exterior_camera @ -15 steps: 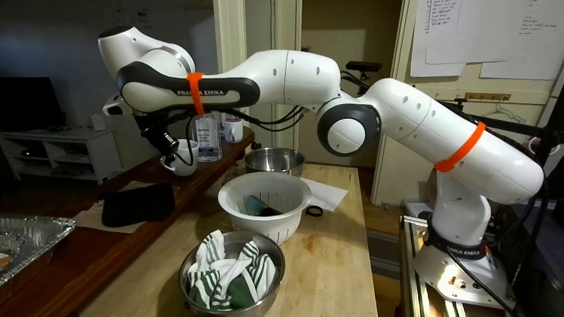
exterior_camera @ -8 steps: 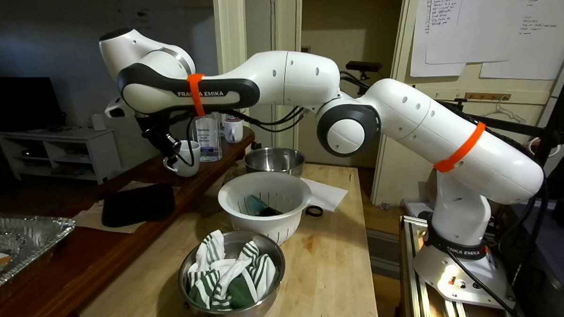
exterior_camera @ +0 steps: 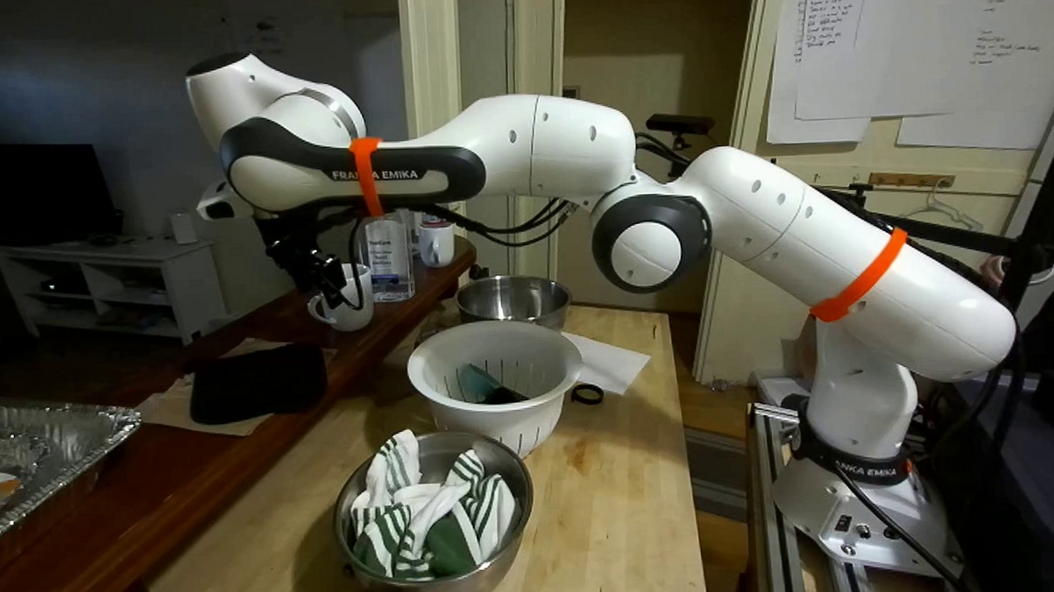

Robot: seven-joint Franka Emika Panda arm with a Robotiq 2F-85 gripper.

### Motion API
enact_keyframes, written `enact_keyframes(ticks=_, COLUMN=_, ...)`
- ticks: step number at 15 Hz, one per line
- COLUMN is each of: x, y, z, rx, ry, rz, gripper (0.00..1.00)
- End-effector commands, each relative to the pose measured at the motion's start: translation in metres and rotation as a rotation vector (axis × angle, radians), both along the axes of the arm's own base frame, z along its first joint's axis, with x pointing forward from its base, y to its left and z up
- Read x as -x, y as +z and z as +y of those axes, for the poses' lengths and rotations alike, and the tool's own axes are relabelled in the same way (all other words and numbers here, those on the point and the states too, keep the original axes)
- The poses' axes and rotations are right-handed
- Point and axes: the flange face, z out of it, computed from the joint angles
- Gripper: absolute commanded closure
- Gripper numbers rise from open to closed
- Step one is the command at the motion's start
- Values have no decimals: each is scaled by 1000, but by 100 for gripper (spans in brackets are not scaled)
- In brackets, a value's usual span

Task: Pick up the cup and put it on top of the counter

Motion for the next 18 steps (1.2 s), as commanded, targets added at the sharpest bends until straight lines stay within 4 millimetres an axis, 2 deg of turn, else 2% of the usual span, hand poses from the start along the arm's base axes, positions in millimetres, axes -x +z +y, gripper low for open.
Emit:
enact_keyframes(ticks=1, x=6, y=13, z=4, rx=-12, ry=11, rz=16, gripper=0)
enact_keyframes(ticks=6, x=23, y=71, z=21, rx=-10, ry=20, rz=-63, gripper=0)
enact_keyframes(ticks=8, x=28, y=104, z=11, rx=43, ry=-109, rz=-170, gripper=1)
enact_keyframes(ticks=11, x=36, y=149, z=-15, rx=35, ry=-250, rz=-271, gripper=0)
enact_keyframes(ticks=16, x=67, y=217, z=-50, rx=42, ry=-509, rz=-394, gripper=0)
enact_keyframes(ticks=17, x=71, y=227, z=-55, rx=48, ry=-556, rz=-431, gripper=0)
enact_keyframes(ticks=18, x=60, y=213, z=-49, rx=34, ry=-468, rz=-404, gripper=0)
